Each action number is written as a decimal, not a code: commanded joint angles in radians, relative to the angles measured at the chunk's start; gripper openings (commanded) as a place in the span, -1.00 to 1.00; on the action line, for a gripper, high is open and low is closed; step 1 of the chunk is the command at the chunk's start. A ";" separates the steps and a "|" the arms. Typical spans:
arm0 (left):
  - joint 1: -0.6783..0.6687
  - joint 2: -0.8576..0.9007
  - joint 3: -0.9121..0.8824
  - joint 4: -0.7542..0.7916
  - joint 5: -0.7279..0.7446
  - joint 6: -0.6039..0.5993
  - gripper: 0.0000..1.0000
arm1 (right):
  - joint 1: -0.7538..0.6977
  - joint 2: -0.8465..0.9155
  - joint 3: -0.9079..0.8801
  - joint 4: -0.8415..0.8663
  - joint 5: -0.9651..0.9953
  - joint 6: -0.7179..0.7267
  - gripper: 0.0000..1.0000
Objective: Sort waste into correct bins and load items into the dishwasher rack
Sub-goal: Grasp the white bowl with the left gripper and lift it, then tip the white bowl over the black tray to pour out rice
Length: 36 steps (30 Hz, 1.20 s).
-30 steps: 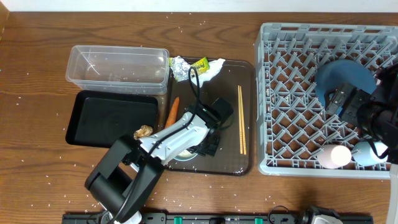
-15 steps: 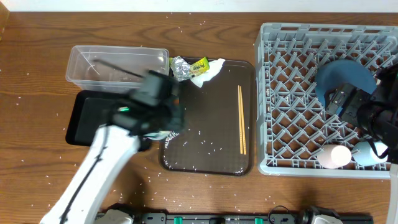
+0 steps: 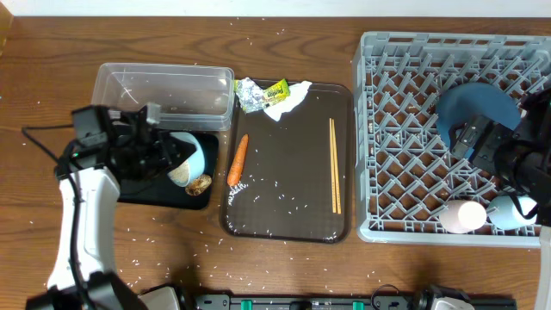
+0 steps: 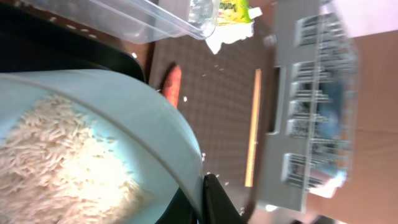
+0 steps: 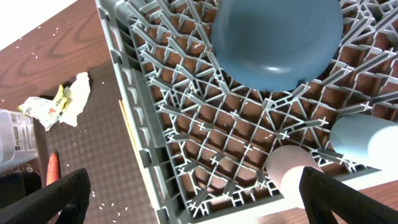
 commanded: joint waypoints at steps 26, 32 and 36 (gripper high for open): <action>0.328 0.179 -0.140 0.082 0.573 0.415 -0.88 | -0.010 0.000 0.005 -0.009 0.007 0.013 0.99; 0.330 0.187 -0.140 0.100 0.543 0.402 -0.88 | -0.010 0.000 0.005 -0.013 0.007 0.013 0.98; 0.328 0.185 -0.140 0.113 0.610 0.414 -0.88 | -0.010 0.000 0.005 -0.018 0.007 0.014 0.98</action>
